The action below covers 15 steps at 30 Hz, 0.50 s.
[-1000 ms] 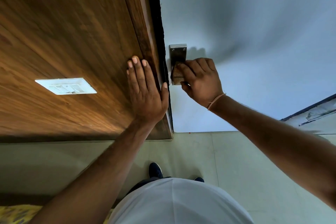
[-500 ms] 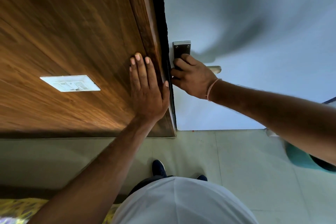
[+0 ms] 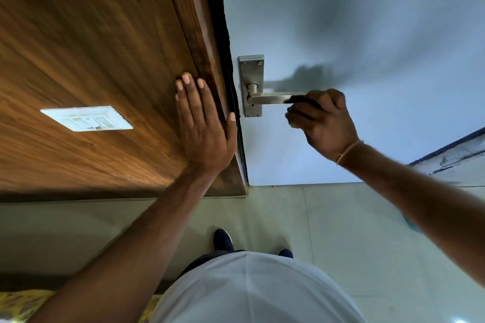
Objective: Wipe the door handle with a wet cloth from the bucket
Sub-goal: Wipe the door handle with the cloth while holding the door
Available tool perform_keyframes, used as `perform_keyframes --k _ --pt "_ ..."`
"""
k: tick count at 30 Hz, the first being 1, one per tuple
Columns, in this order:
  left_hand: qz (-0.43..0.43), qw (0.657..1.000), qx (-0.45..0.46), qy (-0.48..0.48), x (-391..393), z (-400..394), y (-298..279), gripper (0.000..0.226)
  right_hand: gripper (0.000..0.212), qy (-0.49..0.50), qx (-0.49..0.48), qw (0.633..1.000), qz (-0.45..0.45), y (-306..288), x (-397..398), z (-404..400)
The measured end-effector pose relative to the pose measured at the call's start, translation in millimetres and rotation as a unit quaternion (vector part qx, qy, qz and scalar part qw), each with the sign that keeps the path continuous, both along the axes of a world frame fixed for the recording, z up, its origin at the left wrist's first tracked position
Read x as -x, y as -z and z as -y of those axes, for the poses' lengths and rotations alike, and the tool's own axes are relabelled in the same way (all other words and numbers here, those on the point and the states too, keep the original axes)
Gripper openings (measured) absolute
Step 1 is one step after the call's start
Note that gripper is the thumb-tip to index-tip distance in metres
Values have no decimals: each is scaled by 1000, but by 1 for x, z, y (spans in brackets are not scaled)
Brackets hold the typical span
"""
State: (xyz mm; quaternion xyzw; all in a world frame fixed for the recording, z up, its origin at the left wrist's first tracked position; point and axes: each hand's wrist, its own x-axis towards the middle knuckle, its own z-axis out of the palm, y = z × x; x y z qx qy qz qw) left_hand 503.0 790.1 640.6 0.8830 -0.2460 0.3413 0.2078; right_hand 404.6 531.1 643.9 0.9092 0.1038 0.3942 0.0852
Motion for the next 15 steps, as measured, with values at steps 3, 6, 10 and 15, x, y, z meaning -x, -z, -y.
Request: perform_keyframes --k 3,6,10,15 --pt "-2 1000 -2 -5 0 1 1 88 15 97 -302 948 -16 11 12 -39" --pt "1 1000 -4 1 -1 -1 0 87 25 142 -727 671 43 12 1 -90" --pt "2 1000 -15 17 -3 -9 -1 84 28 32 -978 176 106 4 -27 -114" --pt "6 999 -24 24 -3 -13 -2 81 42 -90 -992 -37 82 -19 -48 -119"
